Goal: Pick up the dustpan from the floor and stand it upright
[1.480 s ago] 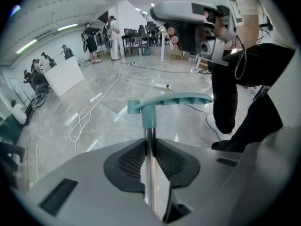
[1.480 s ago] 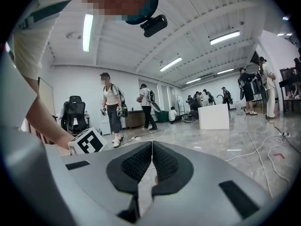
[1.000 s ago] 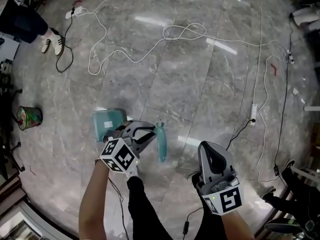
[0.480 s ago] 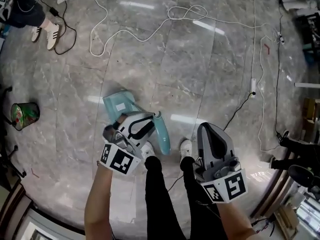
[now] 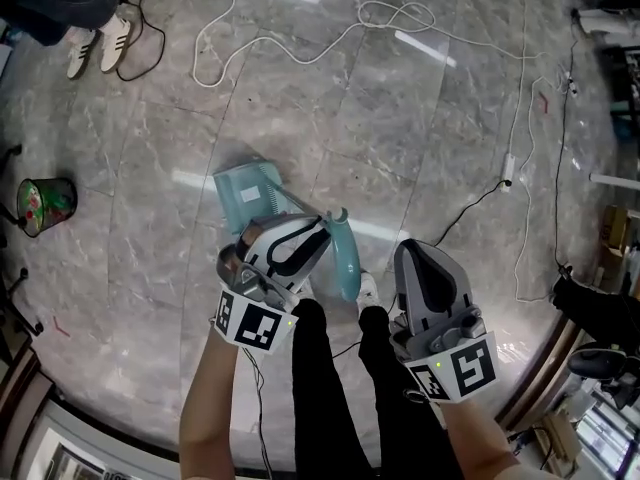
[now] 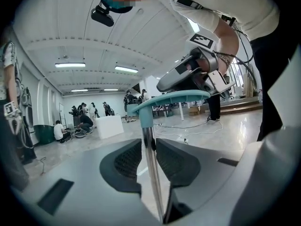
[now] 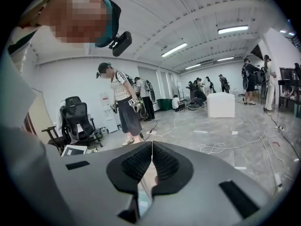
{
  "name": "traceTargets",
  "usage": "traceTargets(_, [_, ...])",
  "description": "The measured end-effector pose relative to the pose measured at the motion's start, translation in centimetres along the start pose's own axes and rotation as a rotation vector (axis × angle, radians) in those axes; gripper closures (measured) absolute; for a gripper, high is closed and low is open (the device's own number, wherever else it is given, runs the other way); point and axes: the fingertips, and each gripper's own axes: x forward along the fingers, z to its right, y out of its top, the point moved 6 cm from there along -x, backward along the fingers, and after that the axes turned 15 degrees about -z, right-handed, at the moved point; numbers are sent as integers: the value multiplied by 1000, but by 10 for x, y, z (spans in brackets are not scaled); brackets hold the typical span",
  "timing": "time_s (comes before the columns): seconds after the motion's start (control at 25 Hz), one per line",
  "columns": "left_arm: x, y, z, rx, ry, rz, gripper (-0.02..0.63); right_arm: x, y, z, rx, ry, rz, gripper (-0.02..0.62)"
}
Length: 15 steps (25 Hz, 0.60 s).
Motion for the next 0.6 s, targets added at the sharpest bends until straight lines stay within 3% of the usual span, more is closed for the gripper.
traceTargets(0.24, [-12,-9,-5,-27,88,-41,525,2,5,-8,-19,17,22,577])
traceTargets(0.4, [-38,-10,1,-106,175,-113,549,-25,21,0,-19,17,44,577])
traceTargets(0.44, [-48,-3,2,-128,195,-134,595,-34,29,1,-20,20,51,577])
traceTargets(0.6, [-91,68,3,-153,279,-214,595,-75,74,-5,-60,70,105,577])
